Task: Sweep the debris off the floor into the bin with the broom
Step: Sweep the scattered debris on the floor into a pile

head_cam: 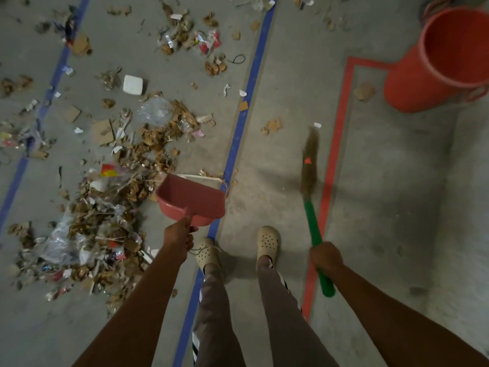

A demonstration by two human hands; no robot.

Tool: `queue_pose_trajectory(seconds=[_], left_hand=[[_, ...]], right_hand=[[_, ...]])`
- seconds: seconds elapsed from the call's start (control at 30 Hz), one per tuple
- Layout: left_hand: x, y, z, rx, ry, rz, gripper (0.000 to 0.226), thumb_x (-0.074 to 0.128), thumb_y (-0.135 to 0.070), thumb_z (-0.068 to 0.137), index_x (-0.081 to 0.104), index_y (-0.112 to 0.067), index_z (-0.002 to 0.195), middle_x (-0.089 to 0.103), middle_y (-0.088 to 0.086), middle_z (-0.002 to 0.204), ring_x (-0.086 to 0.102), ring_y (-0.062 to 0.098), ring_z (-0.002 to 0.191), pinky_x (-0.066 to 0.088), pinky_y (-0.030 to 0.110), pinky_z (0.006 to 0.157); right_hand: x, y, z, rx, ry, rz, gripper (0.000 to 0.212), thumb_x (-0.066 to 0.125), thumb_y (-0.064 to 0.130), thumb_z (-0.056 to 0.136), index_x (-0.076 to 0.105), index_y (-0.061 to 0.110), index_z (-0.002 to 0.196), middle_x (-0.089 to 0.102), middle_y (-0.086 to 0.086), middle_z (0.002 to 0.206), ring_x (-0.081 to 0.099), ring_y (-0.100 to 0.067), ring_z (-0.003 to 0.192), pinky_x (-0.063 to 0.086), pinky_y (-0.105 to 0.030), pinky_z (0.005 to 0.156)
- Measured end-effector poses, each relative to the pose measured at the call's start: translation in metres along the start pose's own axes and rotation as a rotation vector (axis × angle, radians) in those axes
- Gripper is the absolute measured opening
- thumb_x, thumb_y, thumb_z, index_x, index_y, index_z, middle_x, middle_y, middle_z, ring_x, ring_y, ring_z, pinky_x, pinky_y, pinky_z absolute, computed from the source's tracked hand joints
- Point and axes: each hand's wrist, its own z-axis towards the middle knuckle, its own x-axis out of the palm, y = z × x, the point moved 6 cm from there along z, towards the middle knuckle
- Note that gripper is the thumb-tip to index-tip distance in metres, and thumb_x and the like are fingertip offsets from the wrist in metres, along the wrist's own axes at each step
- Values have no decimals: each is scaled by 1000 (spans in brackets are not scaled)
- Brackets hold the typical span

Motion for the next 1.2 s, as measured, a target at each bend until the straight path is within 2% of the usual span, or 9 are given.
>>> queue_pose_trajectory(seconds=[0.07,0.2,0.27,0.33,0.53,0.73,0.9,1.07,1.2], left_hand=[[-13,10,-2,-16,-9,-39,29,62,-33,97,55,-6,85,56,10,75,31,7,38,24,17,34],[-55,35,-9,-29,-40,-90,34,65,-40,94,55,-9,87,55,8,75,29,6,38,23,18,33],[-81,48,-15,-26,-62,-94,39,65,-44,93,57,-6,90,54,8,76,30,7,40,24,18,34],[-109,61,-23,-14,-84,-104,41,64,-46,94,58,-6,91,53,8,76,31,7,41,25,18,35],[-199,109,-53,17,-177,-273,34,60,-40,97,54,-8,86,53,9,76,32,10,45,27,18,35],[-298,191,-81,-35,-250,-442,38,64,-40,95,57,-4,86,54,9,74,32,10,43,26,18,35],[-379,265,-107,-86,-336,-577,29,60,-26,96,55,-4,78,53,9,70,32,9,38,24,18,34],[-450,336,-137,-103,-437,-726,36,61,-36,97,56,-3,85,54,12,74,29,7,33,23,15,35],[-493,391,-157,-144,-517,-857,36,60,-37,97,55,-2,88,51,10,70,28,5,31,22,13,35]], right_hand=[[22,10,-18,-30,69,-114,31,53,22,99,59,-2,118,67,-13,103,60,-21,74,45,-23,54],[76,36,-56,-177,191,-233,43,54,38,98,59,4,124,68,-12,116,67,-26,103,51,-27,74],[98,47,-74,-241,201,-274,51,51,49,96,59,9,127,68,-10,119,66,-26,108,55,-30,83],[111,59,-94,-328,180,-376,48,49,48,97,60,13,128,67,-9,121,66,-27,110,55,-34,90],[145,85,-167,-591,60,-542,33,48,35,100,52,16,127,66,-10,118,64,-31,109,51,-35,84],[181,100,-234,-744,-6,-581,31,54,31,97,58,9,120,65,-15,115,63,-34,107,48,-35,84],[235,104,-292,-854,34,-717,32,57,38,95,62,10,110,70,-14,106,65,-35,100,49,-34,79],[314,102,-346,-938,108,-912,36,57,43,95,64,13,113,70,-11,107,66,-30,99,50,-33,80],[376,102,-387,-1026,148,-1025,39,58,44,94,62,14,119,65,-12,117,63,-30,106,48,-33,82]])
